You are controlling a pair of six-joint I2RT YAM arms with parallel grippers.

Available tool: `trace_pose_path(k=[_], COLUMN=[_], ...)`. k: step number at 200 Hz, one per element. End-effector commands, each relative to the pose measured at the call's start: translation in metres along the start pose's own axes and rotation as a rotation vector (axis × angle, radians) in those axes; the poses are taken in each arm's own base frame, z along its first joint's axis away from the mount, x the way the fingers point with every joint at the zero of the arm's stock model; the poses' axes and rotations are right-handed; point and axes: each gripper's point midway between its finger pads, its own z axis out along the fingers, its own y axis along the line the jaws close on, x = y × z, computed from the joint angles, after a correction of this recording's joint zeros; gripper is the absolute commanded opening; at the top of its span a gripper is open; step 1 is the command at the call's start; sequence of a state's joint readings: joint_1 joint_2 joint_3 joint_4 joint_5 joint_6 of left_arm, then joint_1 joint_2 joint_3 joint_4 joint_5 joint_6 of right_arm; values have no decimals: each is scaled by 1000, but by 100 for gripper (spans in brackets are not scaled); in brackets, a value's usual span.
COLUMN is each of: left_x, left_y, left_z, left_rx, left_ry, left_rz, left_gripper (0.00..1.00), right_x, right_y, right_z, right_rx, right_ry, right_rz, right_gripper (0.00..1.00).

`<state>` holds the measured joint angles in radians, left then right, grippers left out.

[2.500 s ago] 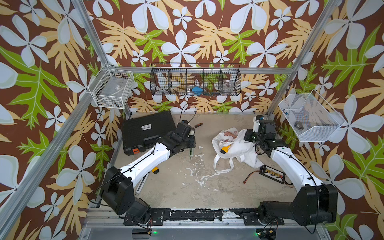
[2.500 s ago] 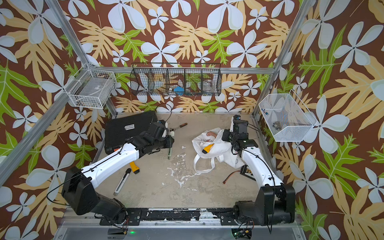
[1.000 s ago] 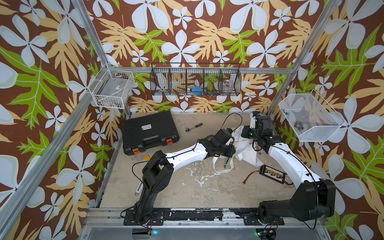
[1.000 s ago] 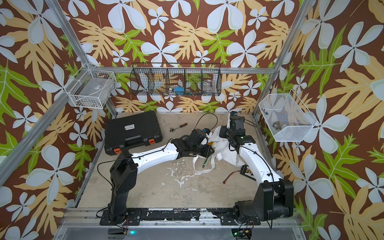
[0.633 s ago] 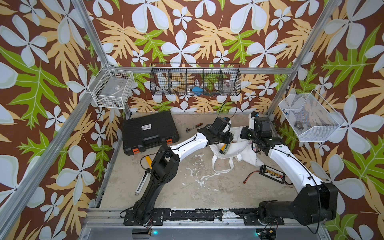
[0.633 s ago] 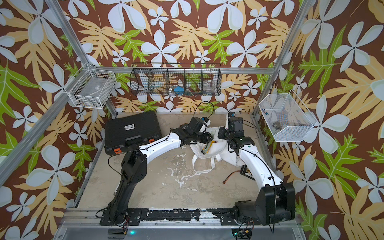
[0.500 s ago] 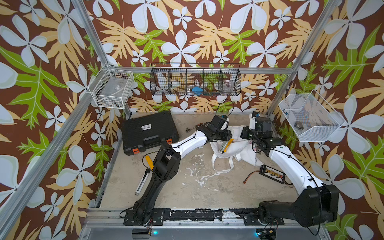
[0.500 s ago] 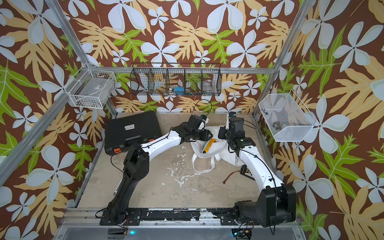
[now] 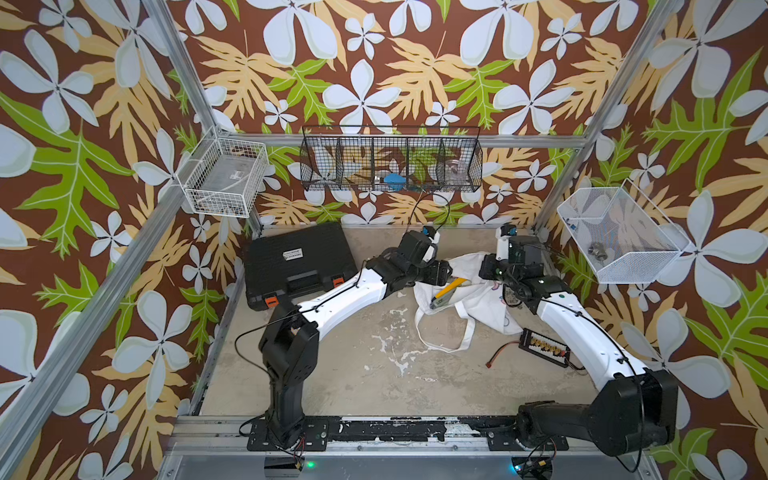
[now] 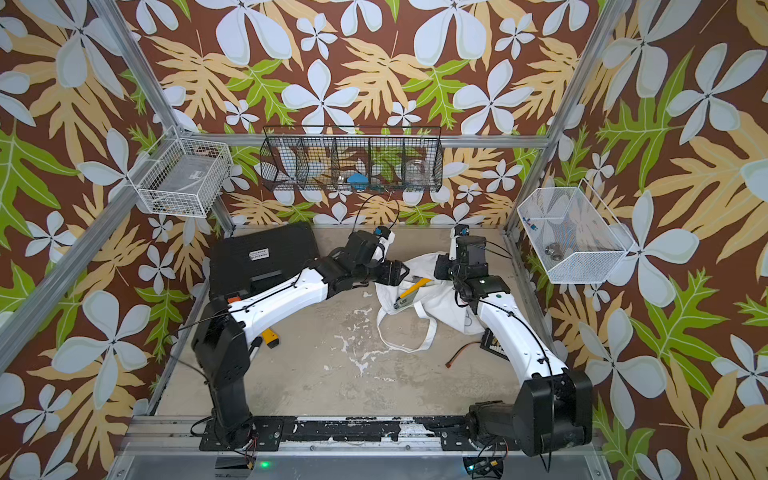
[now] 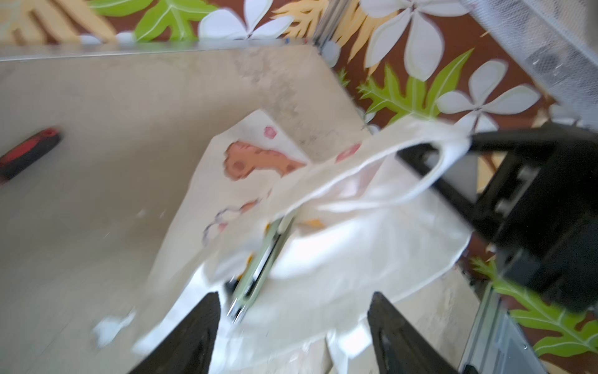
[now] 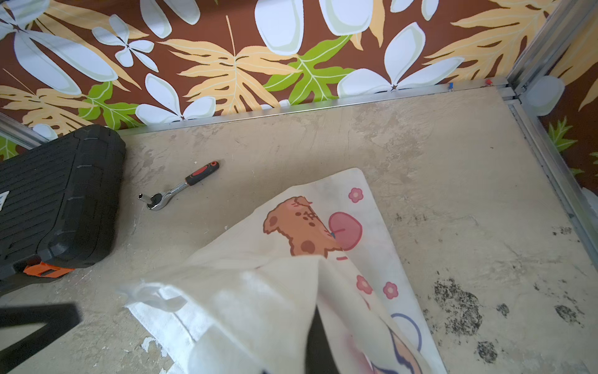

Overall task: Place the art knife into the pouch
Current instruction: Place the utility knife in the pouch, then pick up the utility knife at the center of the board.

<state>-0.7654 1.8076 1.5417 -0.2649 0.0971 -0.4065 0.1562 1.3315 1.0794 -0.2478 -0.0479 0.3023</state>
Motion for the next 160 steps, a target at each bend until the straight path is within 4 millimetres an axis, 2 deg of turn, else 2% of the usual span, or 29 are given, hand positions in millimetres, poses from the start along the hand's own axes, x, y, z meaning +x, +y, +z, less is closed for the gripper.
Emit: trace_pose_path(k=[1,29,41,65,97,120,160], left_x=[11,36,45,57,80,92,124], left_y=[45,87,107,151,200,222,259], left_z=[-40,-93,-113,-144,-161,-171,-189], left_rx=[-178,-265,-333,-432,-537,-558,-829], left_ry=[-60,-89,-90,-100,-85,-99,-24], left_rz=[-18,-84,-101,-189,-328,-456,-591], left_gripper=[77,84,99,100,100,100,100], right_x=[-6,-1,4,7,8,8,9], right_y=[0,-7,-6,-4,-4,-2,0], right_z=[1,10,14,16,15,11,9], right_rx=[2,37,30,17,14,1,-11], right_ry=[-26,0,20,29,35,30,29], right_rz=[-5,-5,-5,-2,-3,-1,0], right_gripper=[0,0,0,0,0,0,0])
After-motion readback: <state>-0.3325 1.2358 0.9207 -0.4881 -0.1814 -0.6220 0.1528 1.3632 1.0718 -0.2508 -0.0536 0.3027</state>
